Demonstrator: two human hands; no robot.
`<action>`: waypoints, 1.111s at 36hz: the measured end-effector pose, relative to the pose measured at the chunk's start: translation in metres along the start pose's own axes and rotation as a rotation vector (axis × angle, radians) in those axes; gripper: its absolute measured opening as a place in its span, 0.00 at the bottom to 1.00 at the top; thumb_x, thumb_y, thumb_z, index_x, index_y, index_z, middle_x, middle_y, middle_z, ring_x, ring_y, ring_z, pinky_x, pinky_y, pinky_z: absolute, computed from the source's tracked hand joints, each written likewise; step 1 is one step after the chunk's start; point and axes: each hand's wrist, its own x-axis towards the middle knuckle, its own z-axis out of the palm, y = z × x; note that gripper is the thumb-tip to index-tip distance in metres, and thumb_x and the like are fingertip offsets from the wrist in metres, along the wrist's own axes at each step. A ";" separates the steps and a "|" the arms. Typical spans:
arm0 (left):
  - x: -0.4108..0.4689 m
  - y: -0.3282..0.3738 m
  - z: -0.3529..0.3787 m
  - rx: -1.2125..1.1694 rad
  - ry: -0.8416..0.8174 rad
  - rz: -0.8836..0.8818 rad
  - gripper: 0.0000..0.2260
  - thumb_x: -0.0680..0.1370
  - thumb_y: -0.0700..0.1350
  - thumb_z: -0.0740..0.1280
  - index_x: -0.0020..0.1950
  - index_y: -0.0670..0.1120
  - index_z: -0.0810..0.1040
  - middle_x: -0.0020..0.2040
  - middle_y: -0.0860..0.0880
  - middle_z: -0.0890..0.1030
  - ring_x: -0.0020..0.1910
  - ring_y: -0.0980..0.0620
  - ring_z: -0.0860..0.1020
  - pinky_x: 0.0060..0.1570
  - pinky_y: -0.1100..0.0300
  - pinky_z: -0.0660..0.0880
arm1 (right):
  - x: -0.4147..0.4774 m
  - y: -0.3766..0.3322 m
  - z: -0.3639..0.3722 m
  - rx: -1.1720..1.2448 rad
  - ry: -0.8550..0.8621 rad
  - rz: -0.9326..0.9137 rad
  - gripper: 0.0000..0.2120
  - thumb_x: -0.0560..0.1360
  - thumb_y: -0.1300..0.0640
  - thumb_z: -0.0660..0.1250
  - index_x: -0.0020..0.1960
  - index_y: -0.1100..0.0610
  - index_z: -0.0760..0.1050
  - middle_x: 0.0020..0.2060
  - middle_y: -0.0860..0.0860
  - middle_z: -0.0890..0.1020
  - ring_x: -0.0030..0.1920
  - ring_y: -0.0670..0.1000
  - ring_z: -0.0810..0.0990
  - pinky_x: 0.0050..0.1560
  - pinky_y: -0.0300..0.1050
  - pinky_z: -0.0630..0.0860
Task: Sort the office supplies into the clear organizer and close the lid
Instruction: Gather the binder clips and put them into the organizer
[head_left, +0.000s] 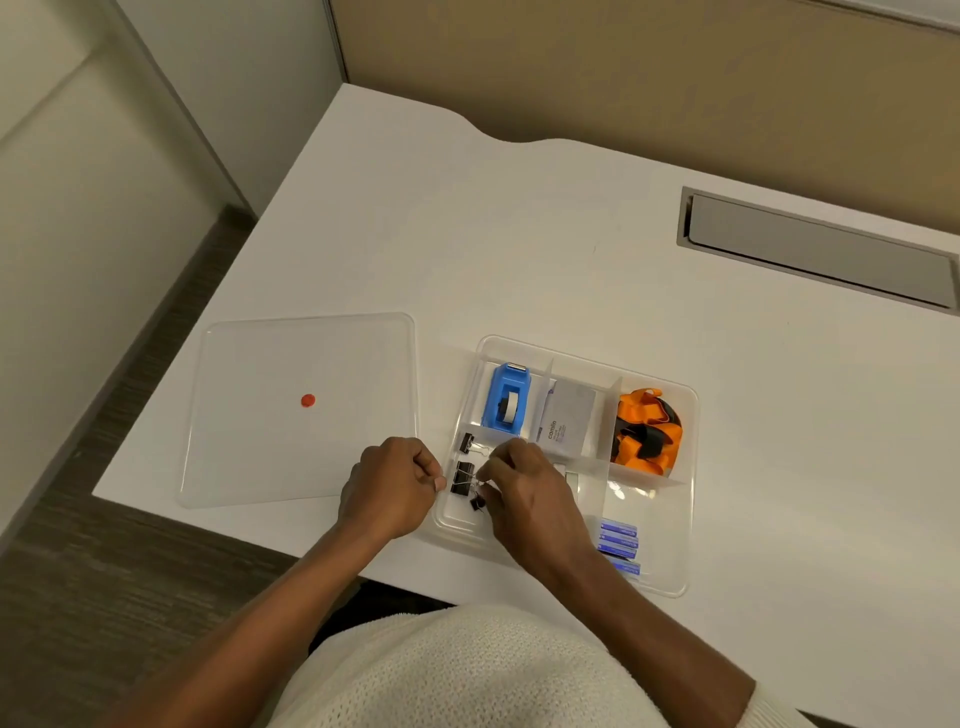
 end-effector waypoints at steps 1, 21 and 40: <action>0.000 0.000 0.000 -0.002 -0.003 -0.001 0.05 0.75 0.42 0.76 0.43 0.50 0.84 0.38 0.53 0.86 0.39 0.52 0.85 0.48 0.48 0.85 | -0.002 0.000 0.001 -0.058 -0.001 -0.002 0.11 0.74 0.62 0.76 0.56 0.60 0.83 0.56 0.56 0.81 0.55 0.55 0.81 0.48 0.47 0.83; 0.001 0.002 -0.003 -0.024 -0.027 -0.006 0.04 0.75 0.43 0.78 0.45 0.48 0.84 0.40 0.50 0.86 0.41 0.50 0.85 0.50 0.47 0.84 | 0.022 0.041 -0.047 0.239 0.277 0.517 0.18 0.81 0.62 0.66 0.70 0.59 0.75 0.66 0.57 0.79 0.63 0.57 0.81 0.61 0.56 0.81; 0.001 0.000 0.007 0.113 0.074 0.027 0.06 0.75 0.44 0.75 0.42 0.54 0.81 0.39 0.56 0.83 0.41 0.53 0.83 0.40 0.59 0.79 | 0.046 0.050 -0.047 0.032 -0.081 0.558 0.28 0.79 0.56 0.71 0.74 0.59 0.63 0.61 0.58 0.81 0.55 0.58 0.83 0.55 0.54 0.83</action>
